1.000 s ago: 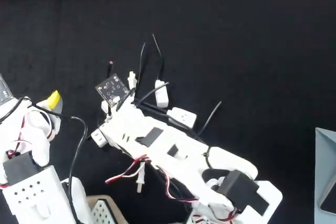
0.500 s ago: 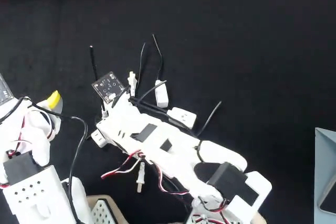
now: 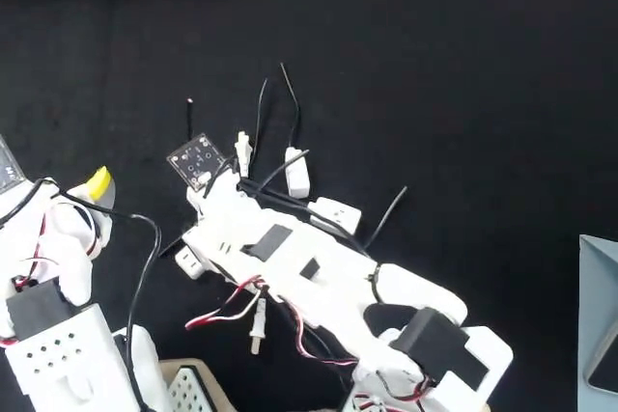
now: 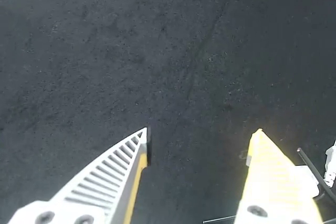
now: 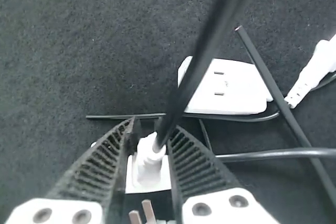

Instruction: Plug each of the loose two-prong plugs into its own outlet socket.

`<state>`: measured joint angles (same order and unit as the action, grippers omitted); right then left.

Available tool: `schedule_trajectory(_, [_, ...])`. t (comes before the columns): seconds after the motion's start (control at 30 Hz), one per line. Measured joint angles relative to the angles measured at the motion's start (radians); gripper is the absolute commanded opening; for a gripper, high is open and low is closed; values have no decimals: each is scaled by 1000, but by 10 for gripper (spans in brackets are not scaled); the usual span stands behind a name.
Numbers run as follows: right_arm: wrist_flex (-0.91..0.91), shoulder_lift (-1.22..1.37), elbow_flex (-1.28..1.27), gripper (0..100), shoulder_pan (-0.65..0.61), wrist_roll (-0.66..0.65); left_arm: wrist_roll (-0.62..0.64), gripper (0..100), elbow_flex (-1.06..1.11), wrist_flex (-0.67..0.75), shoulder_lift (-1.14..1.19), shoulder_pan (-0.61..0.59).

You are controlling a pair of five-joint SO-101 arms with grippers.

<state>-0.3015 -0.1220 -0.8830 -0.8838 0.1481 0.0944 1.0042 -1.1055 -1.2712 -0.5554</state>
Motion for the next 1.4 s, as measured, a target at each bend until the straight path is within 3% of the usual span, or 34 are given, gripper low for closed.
schedule_trajectory(0.43, [201, -46, -149, 11, -3, -133, -12, 299, 32, -5, 0, 0])
schedule_trajectory(0.63, [204, -101, -203, 11, -5, -140, -127, 299, 32, -101, 0, 26])
schedule_trajectory(1.03, [169, -126, -215, 11, -6, -170, -327, 299, 32, -258, 0, 196])
schedule_trajectory(1.27, [167, -135, -215, 11, -6, -170, -539, 299, 32, -350, 0, 219])
schedule_trajectory(1.4, [167, -137, -215, 11, -6, -170, -578, 299, 32, -362, 0, 219])
